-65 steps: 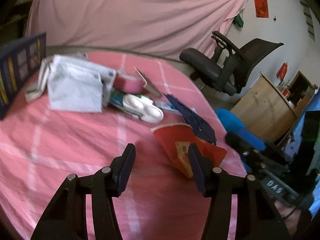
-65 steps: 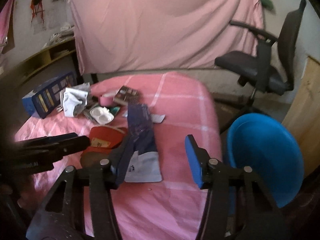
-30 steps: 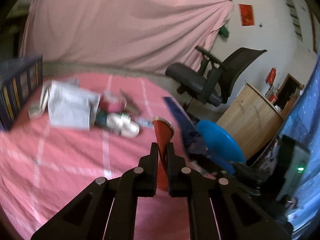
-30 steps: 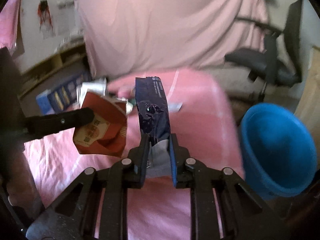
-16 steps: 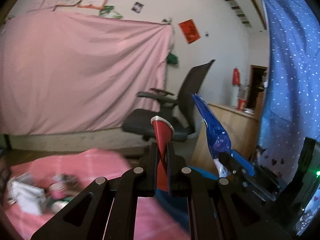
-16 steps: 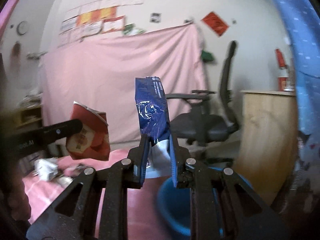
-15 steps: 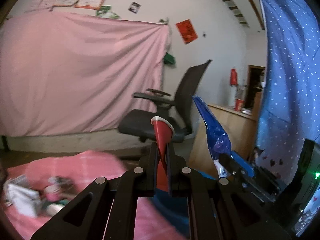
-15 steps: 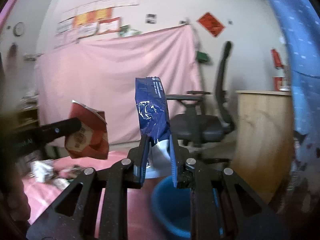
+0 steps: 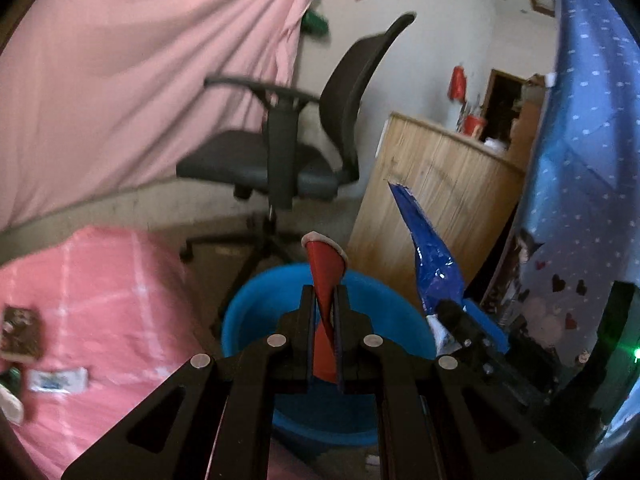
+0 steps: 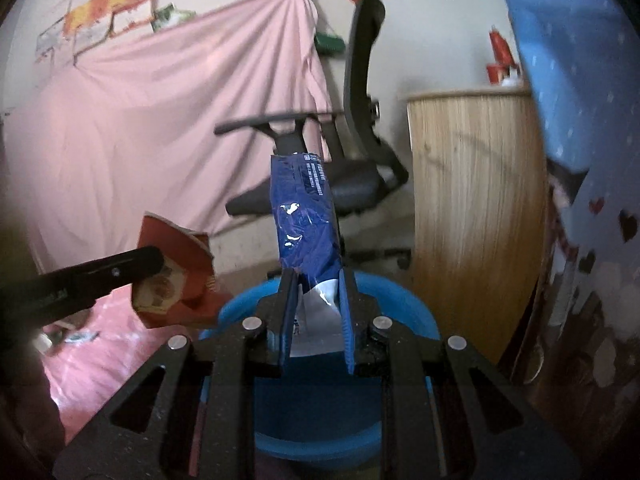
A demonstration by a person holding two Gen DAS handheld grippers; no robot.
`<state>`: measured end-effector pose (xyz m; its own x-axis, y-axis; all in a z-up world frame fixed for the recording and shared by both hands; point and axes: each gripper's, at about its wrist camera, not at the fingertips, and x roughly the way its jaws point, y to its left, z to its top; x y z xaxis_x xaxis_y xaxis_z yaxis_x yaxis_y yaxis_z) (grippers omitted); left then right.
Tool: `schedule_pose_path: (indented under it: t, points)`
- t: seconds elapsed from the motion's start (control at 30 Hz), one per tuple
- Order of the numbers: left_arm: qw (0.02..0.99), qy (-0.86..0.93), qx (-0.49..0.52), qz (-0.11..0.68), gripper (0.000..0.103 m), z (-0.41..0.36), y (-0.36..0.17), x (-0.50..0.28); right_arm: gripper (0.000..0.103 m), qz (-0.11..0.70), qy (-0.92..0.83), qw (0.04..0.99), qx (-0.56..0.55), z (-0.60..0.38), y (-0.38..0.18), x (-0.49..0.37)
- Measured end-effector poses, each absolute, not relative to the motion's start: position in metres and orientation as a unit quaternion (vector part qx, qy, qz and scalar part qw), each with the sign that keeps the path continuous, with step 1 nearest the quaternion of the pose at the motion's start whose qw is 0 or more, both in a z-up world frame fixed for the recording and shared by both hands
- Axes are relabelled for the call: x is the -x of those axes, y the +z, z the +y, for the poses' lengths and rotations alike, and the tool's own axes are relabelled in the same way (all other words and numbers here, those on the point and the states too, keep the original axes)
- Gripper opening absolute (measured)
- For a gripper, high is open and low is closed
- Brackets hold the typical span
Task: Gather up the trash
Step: 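Lift the red cup and blue wrapper and carry both over the blue bucket, then open both tools to drop the cup and wrapper into the bucket, then move both tools back over the table toward the remaining trash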
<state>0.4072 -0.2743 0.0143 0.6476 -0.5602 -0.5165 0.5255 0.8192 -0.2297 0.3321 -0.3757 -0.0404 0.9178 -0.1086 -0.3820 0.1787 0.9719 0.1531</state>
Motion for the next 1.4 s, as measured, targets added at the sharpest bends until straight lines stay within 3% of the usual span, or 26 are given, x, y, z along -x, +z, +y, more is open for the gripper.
schedule_pose_path:
  t: [0.3, 0.37, 0.47, 0.53, 0.7, 0.77, 0.9, 1.0, 1.07, 1.13, 1.4]
  points:
    - [0.889, -0.286, 0.020, 0.358, 0.008, -0.293, -0.014, -0.435, 0.048, 0.239, -0.055, 0.962, -0.117, -0.390, -0.063, -0.359]
    - [0.885, -0.281, 0.017, 0.372, 0.014, -0.292, -0.017, -0.437, 0.048, 0.243, -0.054, 0.961, -0.117, -0.392, -0.066, -0.361]
    - [0.885, -0.275, 0.029, 0.375, 0.024, -0.285, -0.019, -0.439, 0.053, 0.241, -0.056, 0.961, -0.124, -0.398, -0.065, -0.364]
    - [0.887, -0.270, 0.036, 0.373, 0.025, -0.279, -0.017, -0.438, 0.062, 0.238, -0.056, 0.961, -0.129, -0.400, -0.065, -0.363]
    - [0.902, -0.254, 0.052, 0.345, 0.029, -0.259, -0.005, -0.424, 0.070, 0.220, -0.050, 0.966, -0.129, -0.396, -0.053, -0.357]
    - [0.913, -0.244, 0.064, 0.320, 0.041, -0.245, 0.004, -0.414, 0.075, 0.197, -0.044, 0.972, -0.120, -0.390, -0.039, -0.348]
    - [0.931, -0.223, 0.083, 0.277, 0.049, -0.214, 0.020, -0.394, 0.093, 0.155, -0.028, 0.981, -0.110, -0.374, -0.011, -0.330]
    - [0.947, -0.194, 0.089, 0.241, 0.063, -0.186, 0.033, -0.375, 0.103, 0.112, -0.012, 0.989, -0.096, -0.355, 0.008, -0.312]
    - [0.955, -0.176, 0.099, 0.216, 0.085, -0.164, 0.040, -0.360, 0.103, 0.094, 0.002, 0.991, -0.094, -0.342, 0.016, -0.304]
    - [0.963, -0.151, 0.107, 0.193, 0.098, -0.145, 0.045, -0.346, 0.103, 0.077, 0.018, 0.993, -0.091, -0.328, 0.023, -0.296]
    - [0.985, -0.068, 0.095, 0.129, 0.101, -0.076, 0.049, -0.292, 0.103, 0.033, 0.071, 0.995, -0.059, -0.272, 0.041, -0.278]
